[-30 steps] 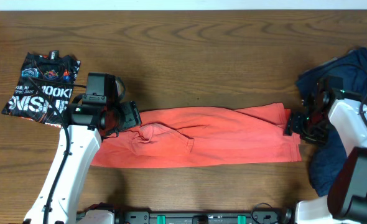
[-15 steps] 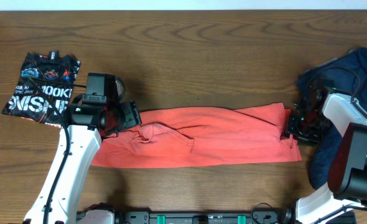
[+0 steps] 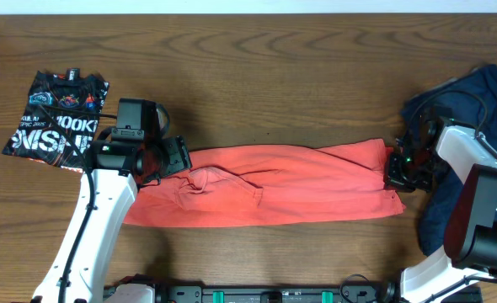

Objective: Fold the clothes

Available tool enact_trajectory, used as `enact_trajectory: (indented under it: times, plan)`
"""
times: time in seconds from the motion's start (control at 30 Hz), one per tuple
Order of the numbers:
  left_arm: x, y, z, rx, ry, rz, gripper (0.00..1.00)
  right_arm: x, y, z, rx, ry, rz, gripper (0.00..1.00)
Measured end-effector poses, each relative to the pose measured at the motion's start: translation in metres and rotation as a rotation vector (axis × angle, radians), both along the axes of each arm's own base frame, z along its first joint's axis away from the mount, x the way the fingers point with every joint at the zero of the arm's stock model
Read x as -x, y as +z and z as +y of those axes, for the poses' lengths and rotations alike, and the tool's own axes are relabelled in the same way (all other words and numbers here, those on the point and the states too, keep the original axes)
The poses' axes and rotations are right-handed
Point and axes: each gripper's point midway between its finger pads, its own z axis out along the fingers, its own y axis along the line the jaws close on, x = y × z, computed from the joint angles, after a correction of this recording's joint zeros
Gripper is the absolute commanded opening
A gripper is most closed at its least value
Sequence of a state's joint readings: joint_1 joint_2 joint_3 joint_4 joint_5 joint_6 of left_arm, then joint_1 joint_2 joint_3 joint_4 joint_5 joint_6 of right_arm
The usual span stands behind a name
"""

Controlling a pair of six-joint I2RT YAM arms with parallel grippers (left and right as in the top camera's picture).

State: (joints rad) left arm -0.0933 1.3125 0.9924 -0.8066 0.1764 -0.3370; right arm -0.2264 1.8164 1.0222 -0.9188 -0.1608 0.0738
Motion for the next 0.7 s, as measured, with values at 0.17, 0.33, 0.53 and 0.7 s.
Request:
enact_trajectory:
  times: [0.17,0.33,0.53,0.7]
  plan:
    - [-0.002,0.002,0.0,0.0,0.0,-0.006,0.71,-0.009,0.013,-0.01,-0.001,-0.028,0.009,0.01]
    - [-0.008,0.016,0.0,0.003,0.003,-0.033,0.71,-0.024,0.046,-0.031,0.038,-0.058,-0.002,0.01]
    - [0.001,0.014,0.004,-0.001,0.014,0.009,0.71,-0.029,0.078,-0.02,0.065,-0.004,-0.025,0.01]
    - [0.006,0.012,0.005,-0.003,0.014,0.031,0.72,-0.031,0.085,0.027,0.066,0.116,-0.032,0.01]
